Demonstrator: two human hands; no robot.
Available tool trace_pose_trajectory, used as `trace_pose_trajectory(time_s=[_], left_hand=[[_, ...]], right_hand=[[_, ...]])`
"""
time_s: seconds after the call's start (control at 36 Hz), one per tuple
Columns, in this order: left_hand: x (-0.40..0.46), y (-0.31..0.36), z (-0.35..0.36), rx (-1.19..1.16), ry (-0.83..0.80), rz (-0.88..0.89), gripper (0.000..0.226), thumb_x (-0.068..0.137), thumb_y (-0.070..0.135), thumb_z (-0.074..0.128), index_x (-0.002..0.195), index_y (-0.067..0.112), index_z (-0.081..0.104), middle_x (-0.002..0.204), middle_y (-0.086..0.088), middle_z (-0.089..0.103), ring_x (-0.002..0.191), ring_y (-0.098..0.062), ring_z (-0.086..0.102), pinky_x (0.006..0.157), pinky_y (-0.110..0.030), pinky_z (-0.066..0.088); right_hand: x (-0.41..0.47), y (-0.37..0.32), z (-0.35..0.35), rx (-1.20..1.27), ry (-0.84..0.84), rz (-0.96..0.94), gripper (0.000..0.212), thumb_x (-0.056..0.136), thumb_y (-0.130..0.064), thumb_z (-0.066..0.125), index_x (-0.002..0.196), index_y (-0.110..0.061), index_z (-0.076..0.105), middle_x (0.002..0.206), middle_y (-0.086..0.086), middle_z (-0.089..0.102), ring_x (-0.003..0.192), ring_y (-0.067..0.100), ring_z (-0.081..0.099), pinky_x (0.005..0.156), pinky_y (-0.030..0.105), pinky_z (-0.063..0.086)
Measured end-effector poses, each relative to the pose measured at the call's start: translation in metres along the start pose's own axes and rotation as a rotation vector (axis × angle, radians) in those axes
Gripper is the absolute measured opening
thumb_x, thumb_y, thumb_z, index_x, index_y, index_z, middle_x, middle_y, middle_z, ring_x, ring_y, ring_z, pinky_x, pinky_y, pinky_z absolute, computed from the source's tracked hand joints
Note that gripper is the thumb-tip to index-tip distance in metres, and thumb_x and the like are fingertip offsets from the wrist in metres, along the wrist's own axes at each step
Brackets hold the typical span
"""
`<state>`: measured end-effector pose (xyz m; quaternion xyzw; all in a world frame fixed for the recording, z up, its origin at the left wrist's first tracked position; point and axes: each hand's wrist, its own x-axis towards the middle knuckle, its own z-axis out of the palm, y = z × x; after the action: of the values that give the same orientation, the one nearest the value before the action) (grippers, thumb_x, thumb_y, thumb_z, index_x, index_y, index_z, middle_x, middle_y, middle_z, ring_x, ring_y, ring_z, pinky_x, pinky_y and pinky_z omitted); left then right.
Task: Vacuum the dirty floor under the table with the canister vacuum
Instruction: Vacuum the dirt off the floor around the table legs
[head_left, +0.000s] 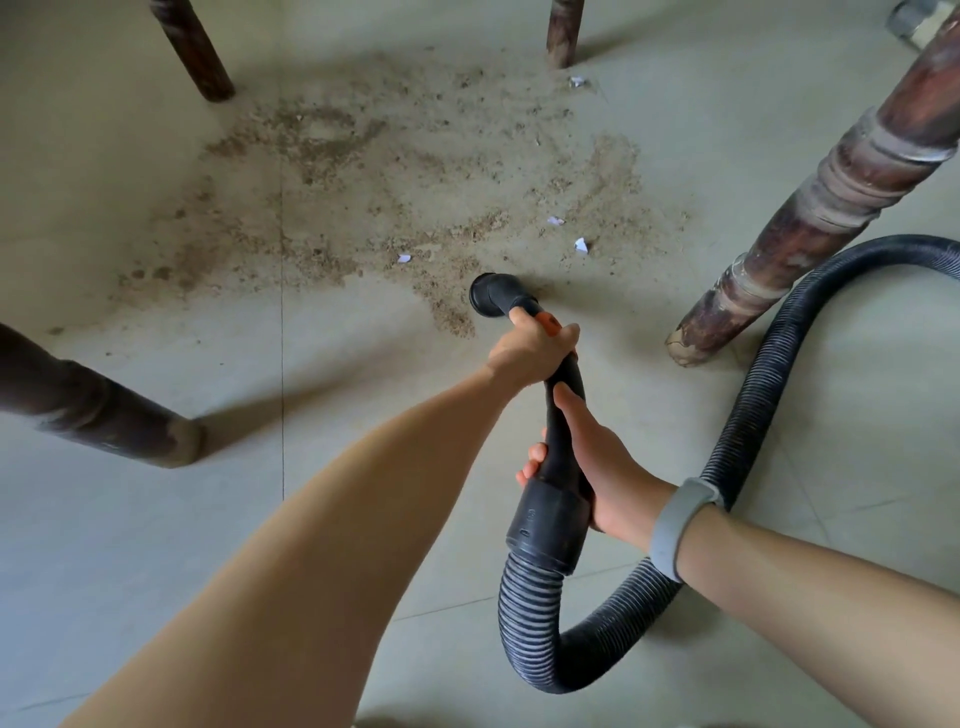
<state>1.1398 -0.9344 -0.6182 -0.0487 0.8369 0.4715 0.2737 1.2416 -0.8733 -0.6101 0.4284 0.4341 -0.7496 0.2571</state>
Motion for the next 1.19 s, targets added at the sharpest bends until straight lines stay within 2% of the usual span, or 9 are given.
trace_pose_trajectory(time_s=[0.08,0.25,0.47,0.56,0.67,0.81,0.94,1.08,1.19], left_hand=[[-0.004,-0.004,0.004,-0.014,0.004,0.006,0.024,0.094,0.037,0.054,0.084,0.02,0.039,0.118,-0.014,0.06,0.102,-0.031,0.062,0.089,-0.039,0.051],[-0.016,-0.02,0.015,0.005,-0.017,0.017,0.028,0.095,0.038,0.051,0.104,0.015,0.038,0.111,-0.009,0.059,0.099,-0.029,0.061,0.078,-0.031,0.042],[-0.018,-0.033,0.02,-0.011,0.009,0.027,0.044,0.094,0.038,0.052,0.123,0.006,0.048,0.093,0.001,0.054,0.069,-0.009,0.051,0.076,-0.029,0.042],[-0.016,-0.029,0.019,0.002,0.012,-0.002,0.038,0.094,0.039,0.052,0.115,0.009,0.043,0.109,-0.01,0.06,0.082,-0.022,0.057,0.08,-0.033,0.048],[-0.007,-0.022,0.013,0.003,0.051,-0.151,0.049,0.092,0.04,0.051,0.119,0.005,0.029,0.113,-0.018,0.061,0.1,-0.037,0.061,0.091,-0.043,0.05],[0.007,-0.019,-0.001,-0.017,0.057,-0.146,0.052,0.09,0.041,0.052,0.12,0.005,0.028,0.114,-0.02,0.062,0.104,-0.038,0.06,0.094,-0.045,0.049],[0.013,-0.021,-0.016,-0.04,0.03,-0.004,0.023,0.094,0.04,0.051,0.089,0.023,0.037,0.117,-0.015,0.061,0.104,-0.033,0.062,0.088,-0.039,0.05],[0.017,-0.016,-0.022,-0.064,0.042,0.012,0.031,0.094,0.042,0.052,0.103,0.016,0.037,0.117,-0.015,0.062,0.104,-0.033,0.063,0.089,-0.042,0.051],[0.014,-0.015,-0.02,-0.081,0.051,0.02,0.025,0.094,0.041,0.051,0.08,0.028,0.035,0.115,-0.015,0.062,0.103,-0.033,0.063,0.09,-0.043,0.051]], right_hand=[[-0.005,0.004,-0.006,-0.025,0.003,0.014,0.041,0.089,-0.049,0.06,0.094,-0.011,0.046,0.053,0.007,0.046,0.045,0.022,0.047,0.066,0.034,0.051],[-0.016,0.019,-0.023,-0.094,0.012,0.034,0.039,0.091,-0.048,0.058,0.09,-0.011,0.044,0.051,0.009,0.047,0.042,0.022,0.046,0.07,0.039,0.049],[-0.017,0.029,-0.028,-0.121,-0.011,0.04,0.041,0.091,-0.049,0.056,0.085,-0.012,0.041,0.051,0.009,0.048,0.043,0.024,0.047,0.064,0.036,0.049],[-0.015,0.026,-0.026,-0.137,-0.011,0.03,0.04,0.092,-0.05,0.055,0.085,-0.012,0.041,0.051,0.009,0.048,0.043,0.024,0.049,0.065,0.037,0.049],[-0.008,0.019,-0.017,-0.13,-0.02,0.034,0.042,0.09,-0.05,0.057,0.086,-0.012,0.043,0.052,0.009,0.048,0.044,0.024,0.049,0.059,0.033,0.049],[0.002,0.012,0.003,-0.094,0.013,0.009,0.041,0.09,-0.047,0.06,0.086,-0.009,0.042,0.056,0.011,0.045,0.045,0.023,0.046,0.063,0.035,0.049],[0.009,0.004,0.018,-0.095,0.026,-0.02,0.041,0.089,-0.044,0.062,0.085,-0.008,0.043,0.061,0.011,0.045,0.048,0.024,0.047,0.059,0.032,0.051],[0.012,-0.005,0.025,-0.091,0.007,-0.034,0.039,0.089,-0.043,0.062,0.087,-0.009,0.044,0.059,0.011,0.046,0.048,0.023,0.048,0.061,0.033,0.052],[0.01,-0.006,0.022,-0.099,0.005,-0.026,0.039,0.089,-0.044,0.062,0.087,-0.009,0.044,0.06,0.011,0.046,0.048,0.023,0.048,0.061,0.033,0.052]])
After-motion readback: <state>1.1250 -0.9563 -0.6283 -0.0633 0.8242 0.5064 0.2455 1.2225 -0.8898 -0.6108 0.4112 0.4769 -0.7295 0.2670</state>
